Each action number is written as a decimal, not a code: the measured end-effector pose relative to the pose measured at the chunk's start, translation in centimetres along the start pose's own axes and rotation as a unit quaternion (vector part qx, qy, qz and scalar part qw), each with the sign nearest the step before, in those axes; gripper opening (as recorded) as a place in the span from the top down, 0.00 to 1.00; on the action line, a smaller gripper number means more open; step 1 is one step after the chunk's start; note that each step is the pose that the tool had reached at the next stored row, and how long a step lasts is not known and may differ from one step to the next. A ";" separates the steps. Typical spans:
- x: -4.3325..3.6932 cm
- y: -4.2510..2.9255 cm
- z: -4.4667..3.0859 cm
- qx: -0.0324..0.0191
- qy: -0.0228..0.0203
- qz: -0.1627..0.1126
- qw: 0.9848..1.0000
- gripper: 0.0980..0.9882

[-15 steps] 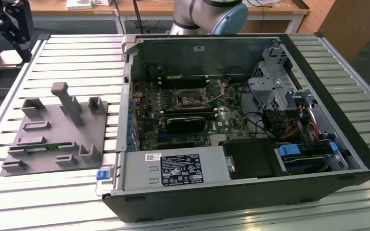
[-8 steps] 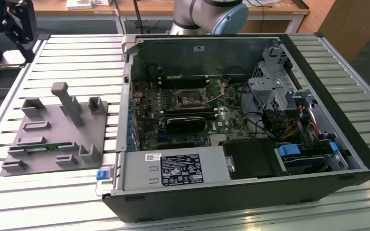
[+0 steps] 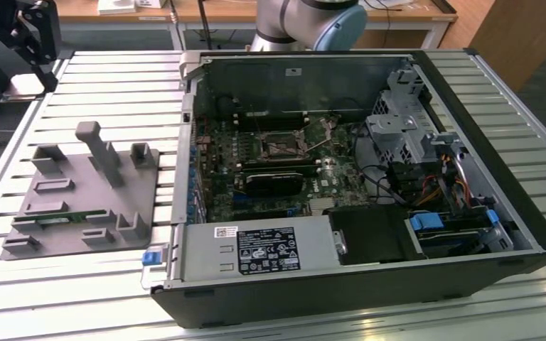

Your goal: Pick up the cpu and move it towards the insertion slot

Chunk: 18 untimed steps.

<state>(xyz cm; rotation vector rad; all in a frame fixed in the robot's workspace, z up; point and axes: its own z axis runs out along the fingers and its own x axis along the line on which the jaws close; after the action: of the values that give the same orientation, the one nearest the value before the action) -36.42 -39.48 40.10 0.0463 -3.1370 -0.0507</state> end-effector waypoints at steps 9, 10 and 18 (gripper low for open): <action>-0.84 -0.03 -0.01 0.000 0.000 0.000 1.000 0.50; -0.94 -0.03 -0.01 0.000 0.000 0.000 1.000 0.50; -1.76 -0.05 -0.02 0.000 0.000 0.000 1.000 0.50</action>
<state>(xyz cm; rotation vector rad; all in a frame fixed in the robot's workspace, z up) -34.66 -39.48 40.11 0.0463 -3.1368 -0.0506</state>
